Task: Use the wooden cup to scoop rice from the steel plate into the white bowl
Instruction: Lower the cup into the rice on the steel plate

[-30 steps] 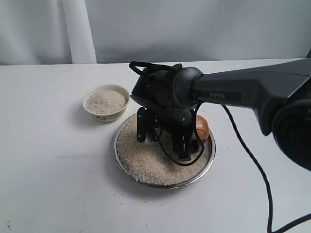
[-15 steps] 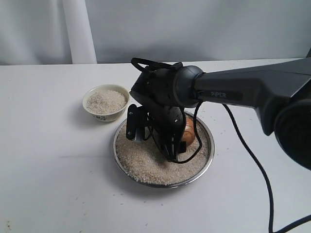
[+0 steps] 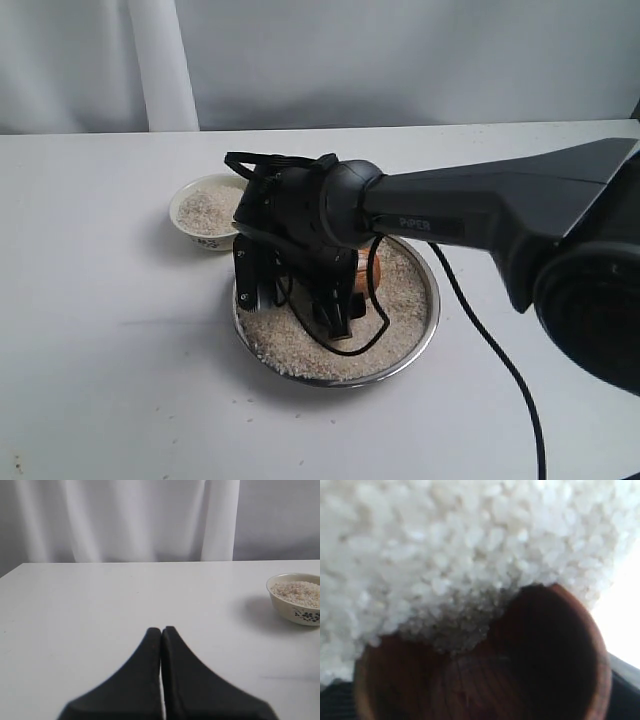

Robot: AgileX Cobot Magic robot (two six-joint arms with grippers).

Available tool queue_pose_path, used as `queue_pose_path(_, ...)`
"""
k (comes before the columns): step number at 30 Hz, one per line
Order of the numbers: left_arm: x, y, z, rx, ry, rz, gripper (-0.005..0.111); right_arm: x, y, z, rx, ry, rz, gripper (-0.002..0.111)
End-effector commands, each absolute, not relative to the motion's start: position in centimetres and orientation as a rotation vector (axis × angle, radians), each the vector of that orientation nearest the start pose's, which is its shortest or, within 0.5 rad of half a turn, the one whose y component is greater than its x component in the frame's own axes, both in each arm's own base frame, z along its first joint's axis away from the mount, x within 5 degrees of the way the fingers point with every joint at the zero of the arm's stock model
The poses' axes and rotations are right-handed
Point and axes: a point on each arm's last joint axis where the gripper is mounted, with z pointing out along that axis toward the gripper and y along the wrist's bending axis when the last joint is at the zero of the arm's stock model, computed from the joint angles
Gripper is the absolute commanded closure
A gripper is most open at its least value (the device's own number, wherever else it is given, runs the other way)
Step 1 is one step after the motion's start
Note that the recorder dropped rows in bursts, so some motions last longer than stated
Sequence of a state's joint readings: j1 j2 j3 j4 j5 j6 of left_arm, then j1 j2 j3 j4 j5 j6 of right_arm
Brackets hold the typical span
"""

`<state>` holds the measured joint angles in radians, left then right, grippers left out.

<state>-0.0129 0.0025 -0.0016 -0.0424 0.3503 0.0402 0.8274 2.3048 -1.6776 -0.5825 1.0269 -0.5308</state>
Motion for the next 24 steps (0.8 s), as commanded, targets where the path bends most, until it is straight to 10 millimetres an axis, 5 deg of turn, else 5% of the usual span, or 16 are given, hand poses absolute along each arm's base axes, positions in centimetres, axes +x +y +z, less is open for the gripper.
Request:
queue_pose_path(1, 5.3, -0.2, 18.2, 0.021, 1.828, -0.026, 0.107, 32.9, 31.5, 9.3, -2.159, 2.049, -0.573, 0.108)
queue_pose_path(14, 5.3, -0.2, 18.2, 0.021, 1.828, -0.026, 0.107, 32.7, 32.0, 9.1, -2.088, 2.109, -0.413, 0.108)
queue_pose_path(24, 5.3, -0.2, 18.2, 0.021, 1.828, -0.026, 0.107, 34.9, 29.7, 11.3, -1.896, 2.254, -0.039, 0.108)
